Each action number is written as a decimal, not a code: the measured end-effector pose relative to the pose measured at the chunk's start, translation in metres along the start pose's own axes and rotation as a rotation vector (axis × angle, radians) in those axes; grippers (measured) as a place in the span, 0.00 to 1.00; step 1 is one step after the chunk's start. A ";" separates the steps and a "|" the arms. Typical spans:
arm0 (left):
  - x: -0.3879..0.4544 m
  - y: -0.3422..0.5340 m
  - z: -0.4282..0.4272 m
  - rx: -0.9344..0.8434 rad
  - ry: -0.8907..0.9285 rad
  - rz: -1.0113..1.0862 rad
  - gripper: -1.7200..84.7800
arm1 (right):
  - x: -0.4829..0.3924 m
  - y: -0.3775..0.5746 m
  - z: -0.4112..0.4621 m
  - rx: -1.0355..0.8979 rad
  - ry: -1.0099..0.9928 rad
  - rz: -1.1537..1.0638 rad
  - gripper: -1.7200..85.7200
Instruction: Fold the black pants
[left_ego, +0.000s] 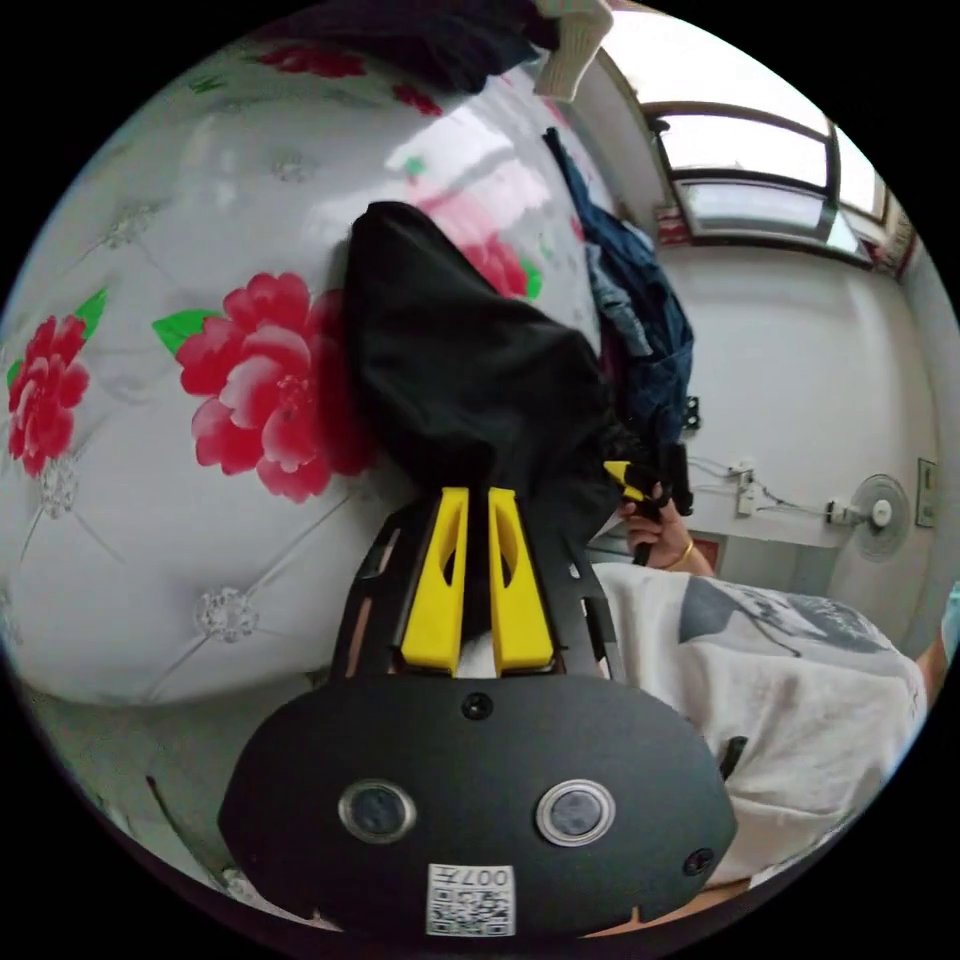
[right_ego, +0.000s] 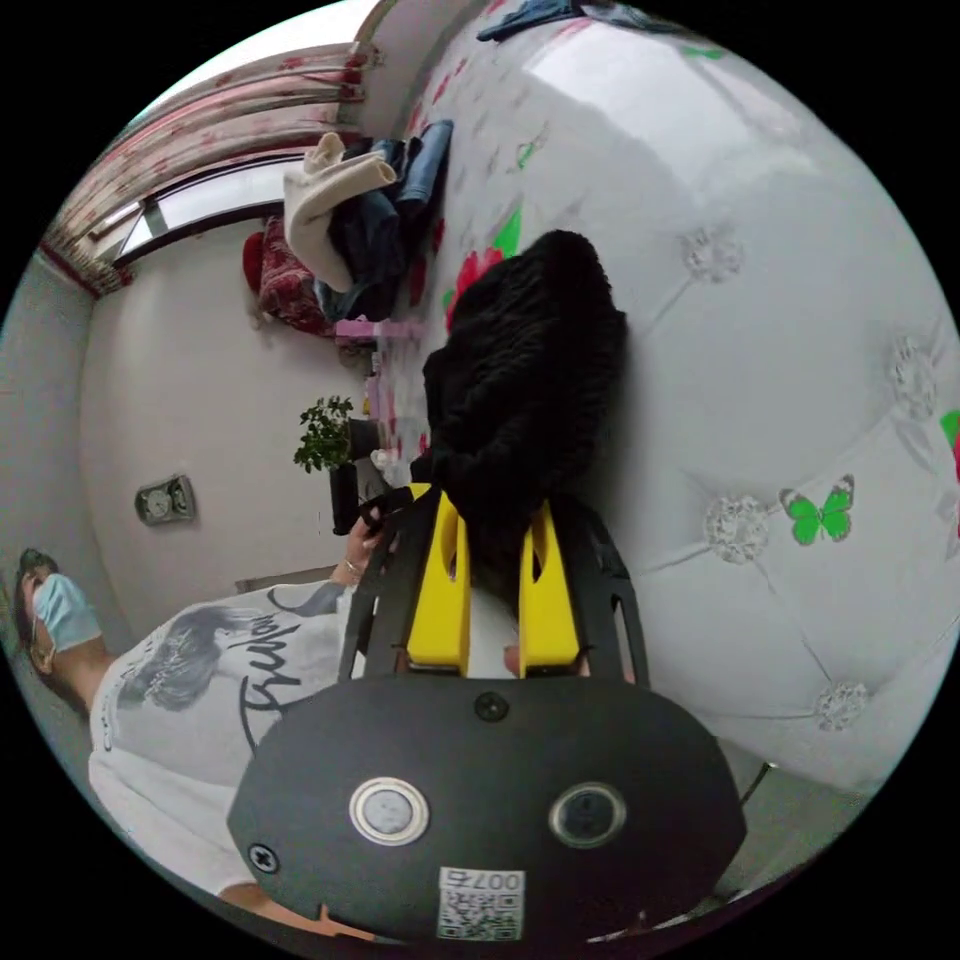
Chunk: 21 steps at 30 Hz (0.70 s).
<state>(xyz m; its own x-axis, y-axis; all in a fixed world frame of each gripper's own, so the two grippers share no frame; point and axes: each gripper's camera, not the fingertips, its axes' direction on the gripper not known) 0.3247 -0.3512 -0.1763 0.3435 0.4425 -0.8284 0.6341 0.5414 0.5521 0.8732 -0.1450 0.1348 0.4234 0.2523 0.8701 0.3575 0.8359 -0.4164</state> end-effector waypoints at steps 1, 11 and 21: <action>0.004 -0.009 -0.010 0.032 0.041 0.025 0.05 | -0.013 -0.005 -0.002 0.005 -0.026 -0.025 0.07; 0.044 -0.115 -0.158 0.255 0.128 0.260 0.02 | -0.177 -0.104 0.006 0.002 -0.126 -0.302 0.05; 0.103 -0.251 -0.449 0.634 -0.150 0.502 0.01 | -0.448 -0.260 0.107 0.025 -0.193 -0.797 0.06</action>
<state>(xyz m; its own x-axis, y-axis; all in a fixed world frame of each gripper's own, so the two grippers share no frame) -0.1104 -0.1205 -0.3583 0.7508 0.3995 -0.5260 0.6359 -0.2221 0.7391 0.5017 -0.4234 -0.1181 -0.1013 -0.3450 0.9331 0.4708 0.8097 0.3504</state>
